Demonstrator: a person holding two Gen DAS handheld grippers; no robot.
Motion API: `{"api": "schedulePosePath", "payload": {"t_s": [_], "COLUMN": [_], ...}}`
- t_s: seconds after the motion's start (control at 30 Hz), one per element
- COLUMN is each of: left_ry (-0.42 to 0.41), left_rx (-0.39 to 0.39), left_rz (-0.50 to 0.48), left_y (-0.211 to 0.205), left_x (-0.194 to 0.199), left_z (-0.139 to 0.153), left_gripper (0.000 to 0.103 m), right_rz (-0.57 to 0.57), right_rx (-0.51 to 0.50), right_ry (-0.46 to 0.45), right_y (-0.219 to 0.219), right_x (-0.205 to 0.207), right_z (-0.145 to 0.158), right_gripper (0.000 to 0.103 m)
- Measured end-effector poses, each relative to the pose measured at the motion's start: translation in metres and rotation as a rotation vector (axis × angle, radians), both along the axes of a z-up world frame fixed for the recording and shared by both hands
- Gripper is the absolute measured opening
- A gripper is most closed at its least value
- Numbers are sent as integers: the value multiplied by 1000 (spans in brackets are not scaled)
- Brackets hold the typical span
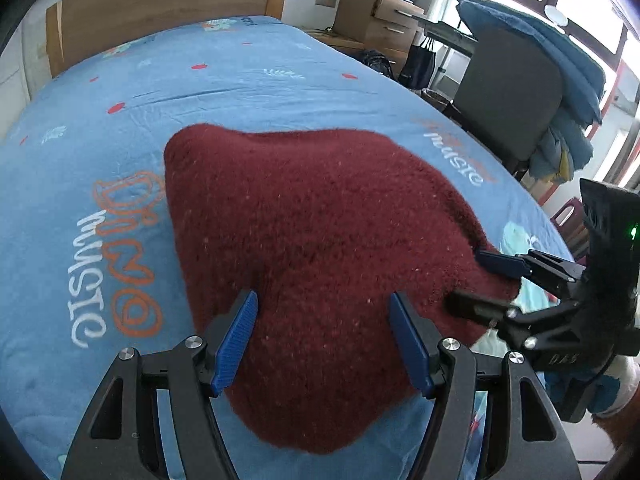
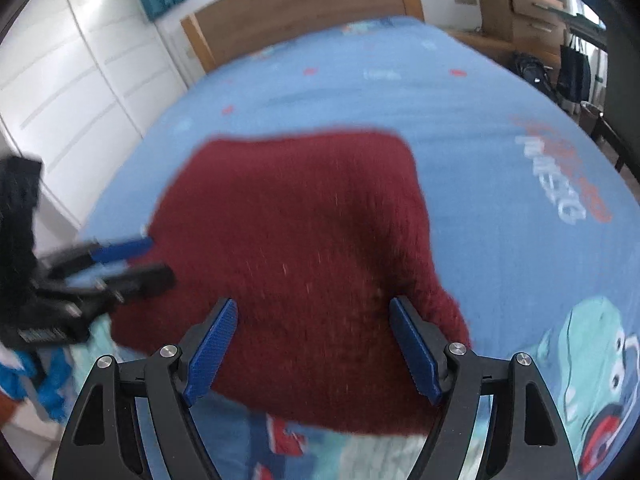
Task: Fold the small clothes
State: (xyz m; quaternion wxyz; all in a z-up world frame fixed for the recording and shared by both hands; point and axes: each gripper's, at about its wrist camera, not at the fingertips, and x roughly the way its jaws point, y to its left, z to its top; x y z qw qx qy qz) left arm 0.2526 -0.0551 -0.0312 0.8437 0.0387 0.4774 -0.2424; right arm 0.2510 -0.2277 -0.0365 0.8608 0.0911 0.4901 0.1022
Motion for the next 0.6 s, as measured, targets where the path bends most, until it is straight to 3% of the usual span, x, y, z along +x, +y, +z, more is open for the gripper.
{"api": "schedulePosePath", "payload": {"t_s": [0.13,0.3,0.4,0.6], "left_ry": [-26,-65,-33,26], "left_rx": [21,18,8,-37], "left_rz": [3,60,96,123], "left_y": [-2,3,5,13], "left_x": [-10,-2,6,-1], "left_z": [7,16,7,-10], "left_gripper": [62,62,62,62], "right_rz": [24,27,6,-28], "right_rx": [-19,4,22,70], "right_ry": [11,-47,-81,50], "right_y": [-4,-10,-11,-14], "right_x": [-15,-10,5,15], "right_z": [-4,28,37,-18], "right_gripper": [80,80,80,80]}}
